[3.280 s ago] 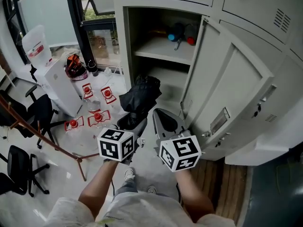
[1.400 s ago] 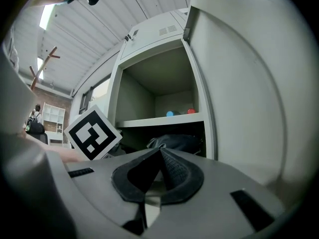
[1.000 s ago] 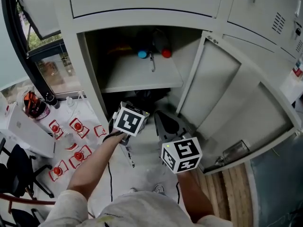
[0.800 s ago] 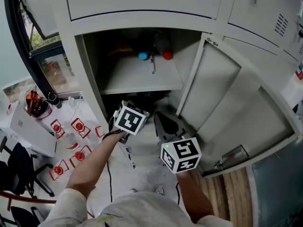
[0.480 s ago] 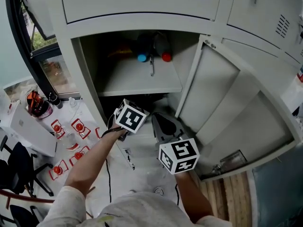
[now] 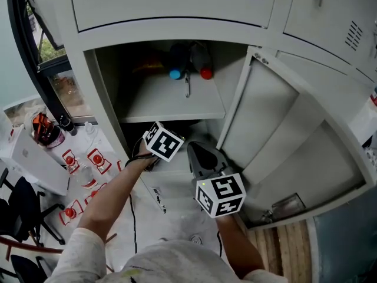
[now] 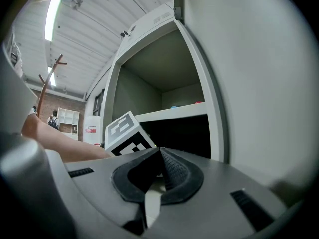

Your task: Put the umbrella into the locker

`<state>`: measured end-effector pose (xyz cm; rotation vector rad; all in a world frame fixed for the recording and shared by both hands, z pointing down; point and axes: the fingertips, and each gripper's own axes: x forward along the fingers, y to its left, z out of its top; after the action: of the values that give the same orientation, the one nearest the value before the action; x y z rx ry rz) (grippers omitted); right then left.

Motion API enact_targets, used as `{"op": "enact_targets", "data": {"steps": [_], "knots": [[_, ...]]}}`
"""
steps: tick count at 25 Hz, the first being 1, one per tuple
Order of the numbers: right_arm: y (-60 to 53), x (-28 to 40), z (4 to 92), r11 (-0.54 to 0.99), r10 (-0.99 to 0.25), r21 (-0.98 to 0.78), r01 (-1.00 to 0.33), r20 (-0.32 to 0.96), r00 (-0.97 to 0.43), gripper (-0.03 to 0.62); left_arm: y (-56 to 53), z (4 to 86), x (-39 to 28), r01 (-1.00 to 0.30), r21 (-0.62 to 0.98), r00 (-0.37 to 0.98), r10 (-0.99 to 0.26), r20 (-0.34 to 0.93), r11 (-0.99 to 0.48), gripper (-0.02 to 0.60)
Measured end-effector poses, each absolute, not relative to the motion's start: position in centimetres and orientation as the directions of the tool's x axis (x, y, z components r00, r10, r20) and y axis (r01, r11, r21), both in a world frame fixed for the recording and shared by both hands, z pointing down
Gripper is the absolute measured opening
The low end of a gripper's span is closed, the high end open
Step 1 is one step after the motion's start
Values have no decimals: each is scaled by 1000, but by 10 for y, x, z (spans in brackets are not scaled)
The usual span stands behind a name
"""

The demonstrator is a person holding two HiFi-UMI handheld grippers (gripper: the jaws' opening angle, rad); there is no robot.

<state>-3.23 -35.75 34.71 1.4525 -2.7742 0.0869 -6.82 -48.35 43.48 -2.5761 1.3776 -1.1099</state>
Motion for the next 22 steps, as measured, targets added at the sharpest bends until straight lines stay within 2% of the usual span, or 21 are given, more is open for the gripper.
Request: {"op": "enact_targets", "data": {"steps": [9, 22], "knots": [[-357, -32, 349, 570, -820, -40, -821, 37, -571, 3, -494, 446, -72, -681, -418, 288, -744, 603, -602, 242], [-356, -29, 352, 565, -822, -61, -823, 41, -568, 3, -497, 473, -75, -633, -453, 235, -713, 661, -628, 246]]}}
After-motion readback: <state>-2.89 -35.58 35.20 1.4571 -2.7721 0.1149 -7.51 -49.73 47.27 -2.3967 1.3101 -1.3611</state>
